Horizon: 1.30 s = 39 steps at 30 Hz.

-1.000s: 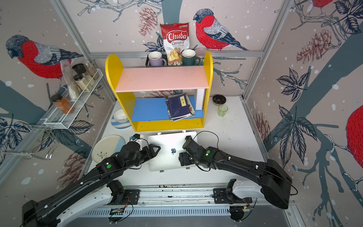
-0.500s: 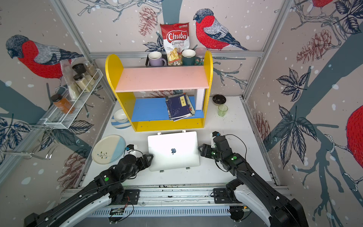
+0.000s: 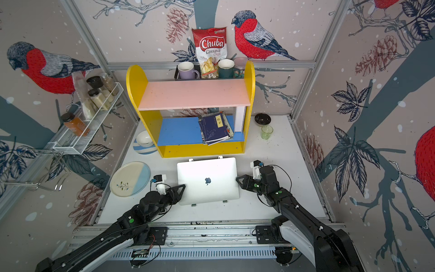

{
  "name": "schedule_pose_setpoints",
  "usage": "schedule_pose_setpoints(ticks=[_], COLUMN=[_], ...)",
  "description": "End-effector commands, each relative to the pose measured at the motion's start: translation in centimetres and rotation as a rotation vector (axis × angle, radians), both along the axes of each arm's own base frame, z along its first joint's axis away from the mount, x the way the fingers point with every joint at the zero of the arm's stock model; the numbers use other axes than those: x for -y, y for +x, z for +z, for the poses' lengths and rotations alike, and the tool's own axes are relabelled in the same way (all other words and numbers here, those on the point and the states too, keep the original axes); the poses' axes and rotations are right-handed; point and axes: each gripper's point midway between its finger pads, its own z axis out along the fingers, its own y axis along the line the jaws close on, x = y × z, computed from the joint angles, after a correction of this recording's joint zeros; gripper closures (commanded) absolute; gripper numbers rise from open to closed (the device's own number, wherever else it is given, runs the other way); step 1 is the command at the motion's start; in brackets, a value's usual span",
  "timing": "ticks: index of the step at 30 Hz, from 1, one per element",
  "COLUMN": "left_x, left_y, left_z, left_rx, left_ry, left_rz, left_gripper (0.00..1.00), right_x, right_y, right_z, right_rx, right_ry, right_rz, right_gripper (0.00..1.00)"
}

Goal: Close the laptop lid and set it aside
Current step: Pick up the laptop from the computer stand.

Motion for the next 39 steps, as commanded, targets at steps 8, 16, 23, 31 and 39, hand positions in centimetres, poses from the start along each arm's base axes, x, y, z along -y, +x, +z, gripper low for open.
schedule_pose_setpoints(ticks=[8,16,23,31,39], left_x=[0.7,2.1,2.7,3.1,3.6], left_y=[0.9,1.6,2.0,2.4,2.8], left_z=[1.4,1.2,1.1,2.1,2.5], left_rx=[0.094,0.06,0.053,0.067,0.062], left_ry=[0.011,0.043,0.031,0.013,0.022], left_rz=[-0.024,-0.065,-0.07,-0.077,-0.082], left_gripper=[0.38,0.38,0.39,0.43,0.43], right_x=[-0.4,-1.8,-2.6,-3.8,-4.4], right_y=[1.9,3.0,3.4,3.6,4.3], right_z=[0.9,0.2,-0.7,-1.6,-1.8], right_rx=[0.061,0.011,-0.025,-0.045,-0.042], right_ry=[0.094,0.149,0.183,0.21,0.237], right_rz=[0.05,0.097,0.113,0.154,0.154], right_gripper=[0.5,0.51,0.51,0.57,0.62])
